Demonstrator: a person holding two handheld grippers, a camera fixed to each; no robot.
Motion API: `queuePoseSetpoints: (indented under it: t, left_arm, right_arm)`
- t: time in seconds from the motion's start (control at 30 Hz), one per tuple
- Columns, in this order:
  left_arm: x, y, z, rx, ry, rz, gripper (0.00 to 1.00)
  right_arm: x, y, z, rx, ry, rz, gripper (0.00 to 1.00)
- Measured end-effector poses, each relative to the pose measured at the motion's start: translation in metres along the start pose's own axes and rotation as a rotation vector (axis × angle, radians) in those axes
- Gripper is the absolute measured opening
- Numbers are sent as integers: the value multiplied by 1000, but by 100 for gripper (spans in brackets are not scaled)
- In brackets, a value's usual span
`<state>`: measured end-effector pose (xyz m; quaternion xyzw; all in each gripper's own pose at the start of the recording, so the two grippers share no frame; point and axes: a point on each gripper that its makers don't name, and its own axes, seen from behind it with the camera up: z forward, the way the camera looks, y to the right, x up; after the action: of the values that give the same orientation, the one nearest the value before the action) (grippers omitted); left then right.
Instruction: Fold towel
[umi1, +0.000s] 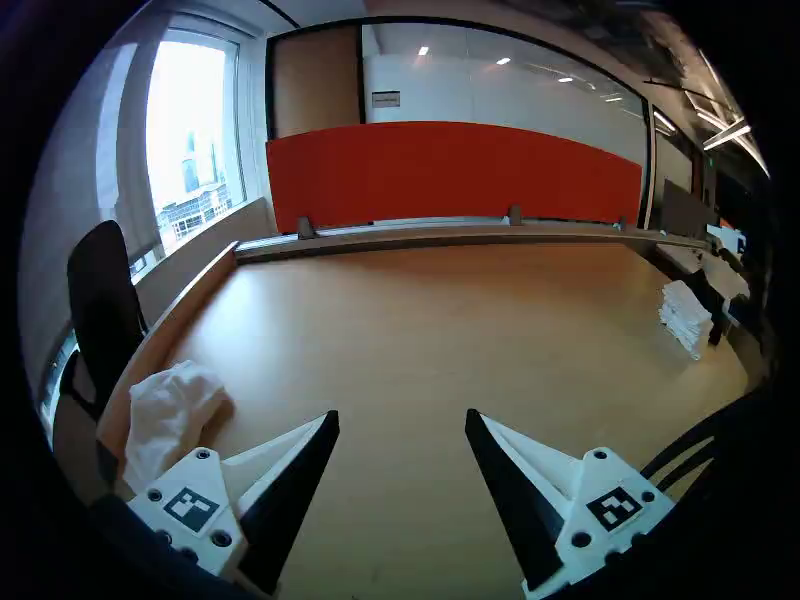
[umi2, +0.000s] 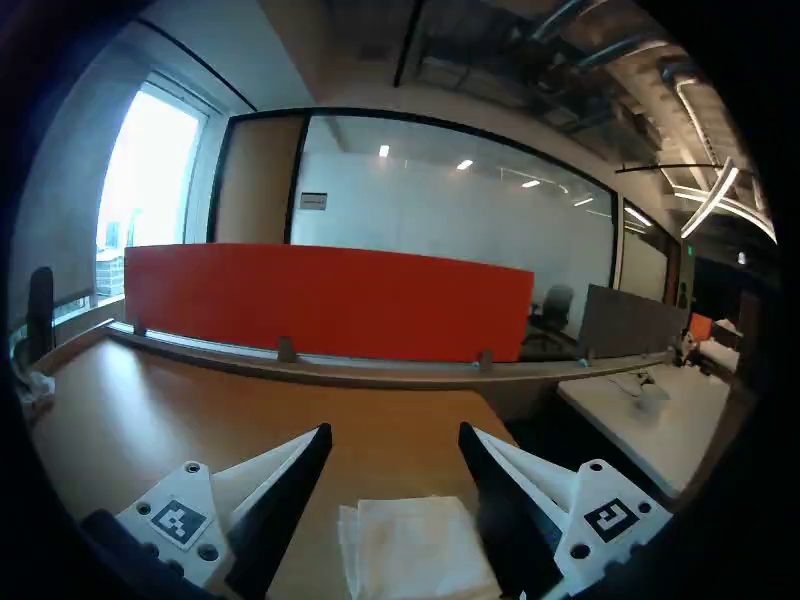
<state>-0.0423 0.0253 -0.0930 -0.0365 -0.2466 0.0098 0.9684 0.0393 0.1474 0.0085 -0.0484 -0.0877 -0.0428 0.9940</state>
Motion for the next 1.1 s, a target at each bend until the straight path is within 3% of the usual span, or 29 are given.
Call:
queuePoseSetpoints:
  t: [0.5,0.87,1.1]
  left_arm:
    - [30,-11,6,4,87,-51,94]
    - [79,-30,10,14,204,-89,94]
    - [113,-40,14,19,273,-87,94]
  right_arm:
    - [33,-68,-6,87,56,13,98]
    - [44,-112,-13,133,82,39,99]
    - [52,-131,-15,147,94,65,99]
